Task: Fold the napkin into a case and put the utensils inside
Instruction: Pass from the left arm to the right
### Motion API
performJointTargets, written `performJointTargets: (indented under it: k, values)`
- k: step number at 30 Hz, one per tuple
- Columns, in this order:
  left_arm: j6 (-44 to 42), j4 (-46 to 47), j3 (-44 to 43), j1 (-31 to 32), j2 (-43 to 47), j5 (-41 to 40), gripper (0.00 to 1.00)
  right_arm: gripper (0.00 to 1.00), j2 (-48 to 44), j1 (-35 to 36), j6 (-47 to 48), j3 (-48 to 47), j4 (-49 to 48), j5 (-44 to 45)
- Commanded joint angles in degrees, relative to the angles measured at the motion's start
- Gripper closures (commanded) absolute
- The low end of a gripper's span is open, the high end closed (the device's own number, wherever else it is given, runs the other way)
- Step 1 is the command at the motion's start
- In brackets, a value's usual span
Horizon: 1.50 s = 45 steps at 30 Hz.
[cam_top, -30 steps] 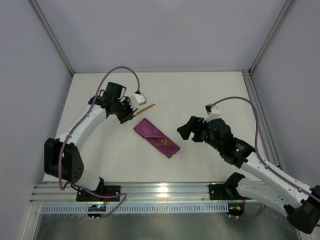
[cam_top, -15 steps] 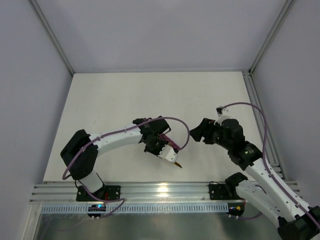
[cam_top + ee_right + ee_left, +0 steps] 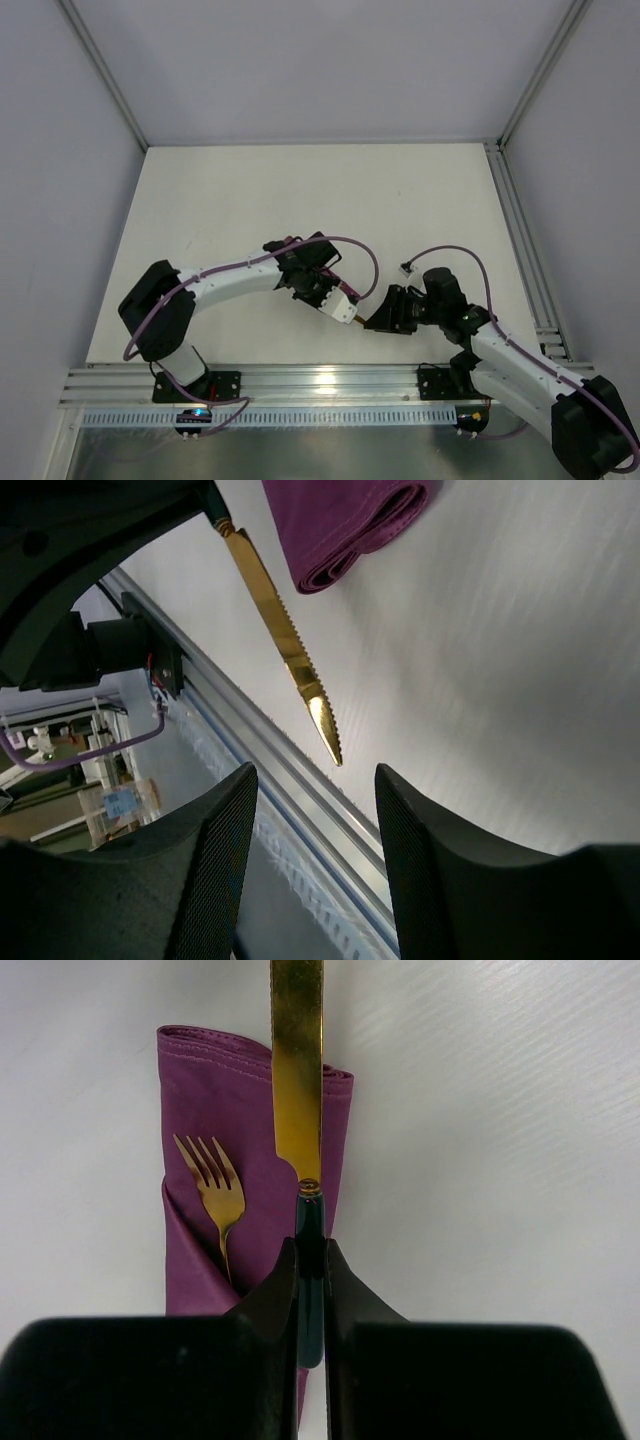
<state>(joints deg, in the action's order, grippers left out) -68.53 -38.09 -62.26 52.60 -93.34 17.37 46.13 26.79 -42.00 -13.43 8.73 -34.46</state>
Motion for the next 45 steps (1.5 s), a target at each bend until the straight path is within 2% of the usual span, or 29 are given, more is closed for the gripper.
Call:
performJointTargets:
  k: [1,5,9,18,28,31,45]
  values:
    - [-1.25,4.33,0.73,-0.04,2.02,0.48,1.00,0.45,-0.08,-0.15,0.41,0.16,-8.29,-8.26]
    - [-1.60,5.04,1.26,-0.04,1.50,0.83,1.00,0.46,1.50,-0.15,1.40,1.12,-8.90,-7.38]
    - [-1.69,5.65,1.26,-0.04,1.06,0.13,1.00,0.58,5.45,-0.07,-0.01,2.62,-14.09,-6.24]
    - [-1.61,6.27,1.70,-0.04,0.97,0.65,1.00,0.63,12.31,-0.07,-0.89,3.76,-20.59,-5.89]
    - [-2.22,7.41,3.37,-0.04,0.79,0.04,1.00,0.63,14.60,-0.07,-0.19,5.26,-22.27,-4.39]
    - [-2.39,7.32,3.90,-0.04,0.79,-0.23,1.00,0.63,14.08,-0.15,2.00,4.47,-19.02,-3.25]
    - [-2.83,7.41,5.48,-0.13,2.28,-0.67,1.00,0.60,13.29,-0.15,1.47,4.56,-17.18,-2.02]
